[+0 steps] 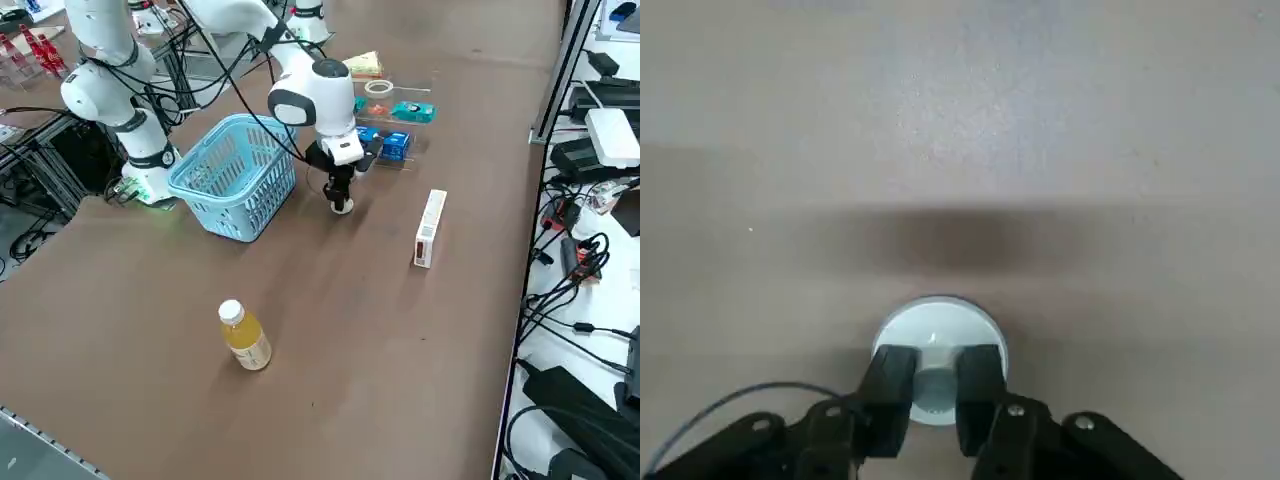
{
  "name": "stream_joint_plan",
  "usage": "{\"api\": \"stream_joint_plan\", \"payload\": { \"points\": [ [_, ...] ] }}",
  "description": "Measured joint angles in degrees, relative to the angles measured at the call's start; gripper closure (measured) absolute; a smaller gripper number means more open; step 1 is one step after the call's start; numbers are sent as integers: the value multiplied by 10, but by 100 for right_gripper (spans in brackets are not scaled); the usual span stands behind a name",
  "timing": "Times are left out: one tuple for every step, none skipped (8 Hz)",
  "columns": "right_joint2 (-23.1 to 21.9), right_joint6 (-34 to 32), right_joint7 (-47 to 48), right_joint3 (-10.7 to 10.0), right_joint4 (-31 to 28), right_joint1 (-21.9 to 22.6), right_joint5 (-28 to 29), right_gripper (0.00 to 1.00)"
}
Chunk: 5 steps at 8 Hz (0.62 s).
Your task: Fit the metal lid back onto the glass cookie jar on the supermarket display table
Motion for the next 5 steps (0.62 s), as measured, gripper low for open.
{"api": "stream_joint_plan", "payload": {
  "points": [
    [-3,-1,0,0,2,0,0,74],
    [-12,-16,0,0,8,0,0,74],
    [-23,-52,0,1,28,0,0,74],
    [-37,-104,0,4,61,1,0,74],
    [-51,-163,9,7,101,4,0,74]
  ]
}}
